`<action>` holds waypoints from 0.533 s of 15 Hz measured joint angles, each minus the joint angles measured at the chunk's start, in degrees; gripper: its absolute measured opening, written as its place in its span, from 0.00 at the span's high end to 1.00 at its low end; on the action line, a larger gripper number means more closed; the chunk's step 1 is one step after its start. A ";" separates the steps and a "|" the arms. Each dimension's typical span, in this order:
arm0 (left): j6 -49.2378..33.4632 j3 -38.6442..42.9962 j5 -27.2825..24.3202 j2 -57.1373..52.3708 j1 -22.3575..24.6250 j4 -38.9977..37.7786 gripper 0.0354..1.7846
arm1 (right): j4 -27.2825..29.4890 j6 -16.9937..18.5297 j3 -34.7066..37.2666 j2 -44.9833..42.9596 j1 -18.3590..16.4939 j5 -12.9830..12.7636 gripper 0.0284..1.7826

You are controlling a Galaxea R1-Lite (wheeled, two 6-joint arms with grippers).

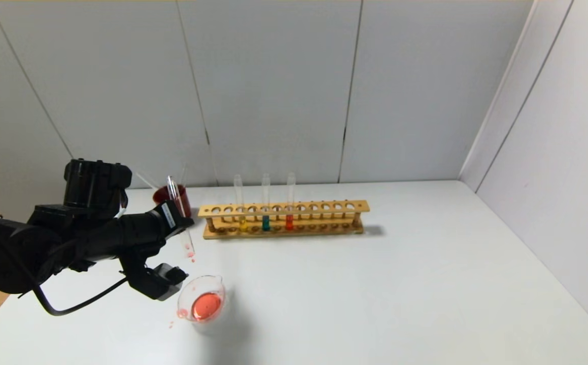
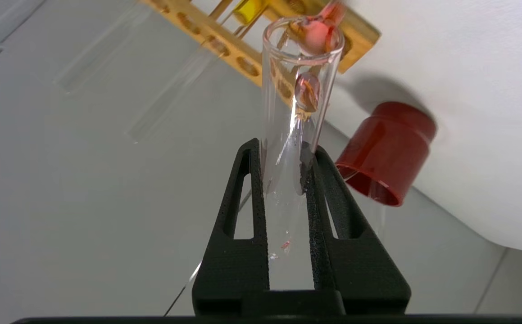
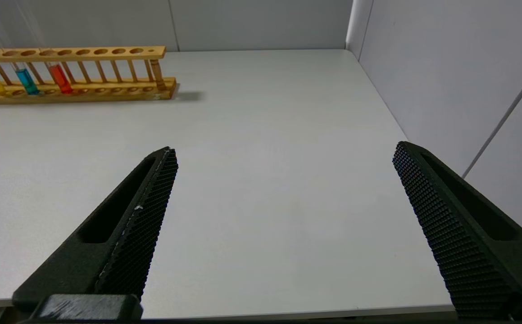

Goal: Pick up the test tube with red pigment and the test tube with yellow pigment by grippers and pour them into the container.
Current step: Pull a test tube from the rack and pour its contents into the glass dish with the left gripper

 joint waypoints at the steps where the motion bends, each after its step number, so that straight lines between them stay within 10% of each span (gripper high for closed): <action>1: 0.04 0.59 0.01 -0.02 -0.12 -0.90 0.85 | 0.00 0.01 0.00 0.00 0.00 -0.02 0.02; 8: 0.74 1.50 0.01 -0.61 -0.15 -1.10 0.85 | 0.00 0.00 0.00 0.00 0.00 -0.02 0.02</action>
